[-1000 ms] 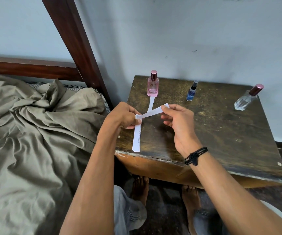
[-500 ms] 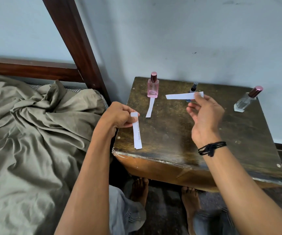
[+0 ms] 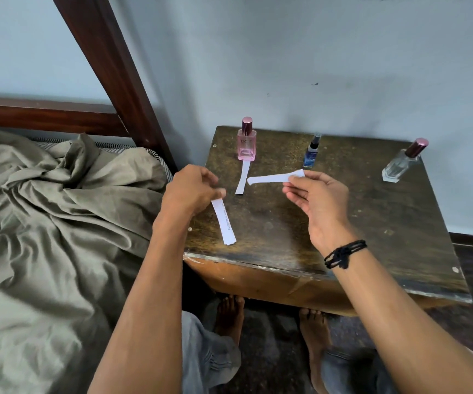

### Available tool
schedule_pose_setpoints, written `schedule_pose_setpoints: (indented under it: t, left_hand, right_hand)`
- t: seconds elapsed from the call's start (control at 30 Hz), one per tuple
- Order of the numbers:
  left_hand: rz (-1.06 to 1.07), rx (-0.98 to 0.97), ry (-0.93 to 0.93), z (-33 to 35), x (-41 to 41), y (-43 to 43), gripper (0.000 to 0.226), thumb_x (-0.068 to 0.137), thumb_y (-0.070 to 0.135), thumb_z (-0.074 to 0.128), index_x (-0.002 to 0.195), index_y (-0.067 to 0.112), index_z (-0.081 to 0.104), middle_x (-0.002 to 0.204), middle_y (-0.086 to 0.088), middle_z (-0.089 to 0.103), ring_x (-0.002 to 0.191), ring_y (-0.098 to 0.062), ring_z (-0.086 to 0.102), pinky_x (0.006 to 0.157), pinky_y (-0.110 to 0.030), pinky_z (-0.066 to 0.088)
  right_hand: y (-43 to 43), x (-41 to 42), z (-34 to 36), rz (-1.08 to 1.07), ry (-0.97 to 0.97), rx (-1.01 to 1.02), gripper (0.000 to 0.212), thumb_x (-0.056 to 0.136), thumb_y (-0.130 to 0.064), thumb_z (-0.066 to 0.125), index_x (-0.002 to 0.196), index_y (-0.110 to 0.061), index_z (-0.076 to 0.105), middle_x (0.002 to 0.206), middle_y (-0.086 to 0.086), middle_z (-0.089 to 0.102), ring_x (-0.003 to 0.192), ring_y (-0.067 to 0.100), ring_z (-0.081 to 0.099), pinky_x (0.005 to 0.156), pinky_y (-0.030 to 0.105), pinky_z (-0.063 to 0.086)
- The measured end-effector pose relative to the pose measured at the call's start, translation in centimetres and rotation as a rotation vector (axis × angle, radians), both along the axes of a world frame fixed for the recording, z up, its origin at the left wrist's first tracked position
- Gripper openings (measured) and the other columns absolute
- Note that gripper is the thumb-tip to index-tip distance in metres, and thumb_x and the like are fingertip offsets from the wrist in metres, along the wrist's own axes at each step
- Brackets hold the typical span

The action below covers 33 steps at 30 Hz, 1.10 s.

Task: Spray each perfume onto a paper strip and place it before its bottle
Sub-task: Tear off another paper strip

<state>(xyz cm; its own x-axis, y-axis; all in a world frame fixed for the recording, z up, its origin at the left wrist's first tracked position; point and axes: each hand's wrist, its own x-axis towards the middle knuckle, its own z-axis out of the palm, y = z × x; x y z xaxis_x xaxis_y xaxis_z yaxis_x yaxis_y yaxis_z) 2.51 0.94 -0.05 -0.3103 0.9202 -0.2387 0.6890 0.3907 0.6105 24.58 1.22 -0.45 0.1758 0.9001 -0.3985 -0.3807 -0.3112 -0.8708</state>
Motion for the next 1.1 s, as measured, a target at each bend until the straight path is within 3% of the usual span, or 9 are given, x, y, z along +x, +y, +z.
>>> schedule_pose_setpoints:
  t: [0.13, 0.2, 0.33, 0.5, 0.7, 0.77, 0.9, 1.03, 1.1]
  left_hand:
    - [-0.002, 0.079, -0.412, 1.4, 2.2, -0.1, 0.028, 0.094, 0.039, 0.067, 0.097, 0.013, 0.077, 0.082, -0.001, 0.071, 0.075, -0.014, 0.066, 0.082, -0.034, 0.062]
    - [-0.018, 0.01, -0.6, 2.1, 3.6, -0.3, 0.025, 0.093, 0.032, 0.069, 0.099, 0.008, 0.076, 0.09, -0.009, 0.072, 0.079, -0.017, 0.068, 0.075, -0.025, 0.061]
    - [-0.019, 0.063, -0.707, 2.3, 4.6, -0.6, 0.017, 0.087, 0.003, 0.074, 0.104, 0.0, 0.073, 0.084, -0.014, 0.07, 0.073, -0.018, 0.068, 0.068, -0.02, 0.06]
    - [0.017, 0.196, -0.6, 1.5, 4.4, 0.0, 0.013, 0.082, -0.003, 0.077, 0.094, 0.0, 0.074, 0.074, -0.012, 0.067, 0.069, -0.021, 0.064, 0.07, -0.025, 0.06]
    - [0.057, 0.28, -0.483, 1.0, 4.7, 0.4, 0.014, 0.08, -0.001, 0.079, 0.091, 0.008, 0.076, 0.076, -0.009, 0.068, 0.069, -0.017, 0.068, 0.07, -0.026, 0.059]
    - [0.048, 0.273, -0.416, 0.7, 4.8, 0.5, 0.016, 0.078, 0.002, 0.08, 0.086, 0.015, 0.077, 0.071, -0.003, 0.07, 0.067, -0.016, 0.07, 0.076, -0.034, 0.062]
    - [-0.019, 0.226, -0.163, 0.5, 5.5, 0.5, 0.02, 0.077, 0.009, 0.078, 0.078, 0.029, 0.074, 0.063, 0.01, 0.071, 0.071, -0.01, 0.072, 0.084, -0.037, 0.06]
    - [-0.075, 0.188, -0.003, 0.5, 6.9, 0.2, 0.021, 0.08, 0.013, 0.069, 0.075, 0.034, 0.071, 0.075, 0.011, 0.072, 0.084, -0.014, 0.07, 0.083, -0.039, 0.059]
    - [-0.11, 0.152, 0.039, 0.4, 7.3, 0.2, 0.018, 0.076, 0.017, 0.072, 0.074, 0.035, 0.07, 0.081, 0.011, 0.072, 0.088, -0.017, 0.069, 0.083, -0.041, 0.057]
  right_hand:
    - [-0.3, 0.2, -0.2, 0.027, 0.019, -0.038, 0.019, 0.085, 0.007, 0.073, 0.102, -0.002, 0.068, 0.08, 0.015, 0.077, 0.072, 0.021, 0.076, 0.068, 0.025, 0.062]
    - [-0.3, 0.1, -0.1, 0.032, 0.028, -0.038, 0.018, 0.086, 0.006, 0.073, 0.1, -0.003, 0.067, 0.078, 0.013, 0.077, 0.071, 0.02, 0.076, 0.068, 0.025, 0.062]
    - [-0.5, 0.2, -0.2, 0.054, 0.012, -0.017, 0.015, 0.086, 0.005, 0.073, 0.096, -0.004, 0.068, 0.08, 0.015, 0.077, 0.072, 0.021, 0.076, 0.066, 0.024, 0.061]
    - [-0.8, 0.8, -0.2, 0.131, -0.075, -0.012, 0.01, 0.086, 0.004, 0.074, 0.093, -0.003, 0.071, 0.082, 0.016, 0.078, 0.071, 0.022, 0.075, 0.068, 0.025, 0.062]
    - [-1.0, 2.0, -0.2, 0.305, -0.333, -0.047, 0.006, 0.082, -0.003, 0.076, 0.083, 0.003, 0.075, 0.067, 0.009, 0.072, 0.056, 0.012, 0.058, 0.049, 0.019, 0.047]
    - [-1.2, 2.4, -0.2, 0.377, -0.443, -0.039, 0.007, 0.083, -0.007, 0.075, 0.081, 0.0, 0.076, 0.066, 0.007, 0.07, 0.052, 0.01, 0.053, 0.046, 0.018, 0.041]
    - [-1.6, 2.9, -0.2, 0.538, -0.691, -0.03, 0.013, 0.081, -0.019, 0.078, 0.073, -0.008, 0.077, 0.065, 0.006, 0.069, 0.052, 0.009, 0.049, 0.054, 0.025, 0.042]
    - [-1.8, 3.2, -0.3, 0.66, -0.838, -0.05, 0.016, 0.078, -0.025, 0.08, 0.067, -0.013, 0.077, 0.06, 0.0, 0.067, 0.062, 0.014, 0.059, 0.067, 0.032, 0.047]
    - [-1.8, 3.4, -0.4, 0.689, -0.895, -0.046, 0.016, 0.075, -0.026, 0.083, 0.064, -0.015, 0.076, 0.058, -0.002, 0.066, 0.062, 0.015, 0.06, 0.063, 0.03, 0.046]
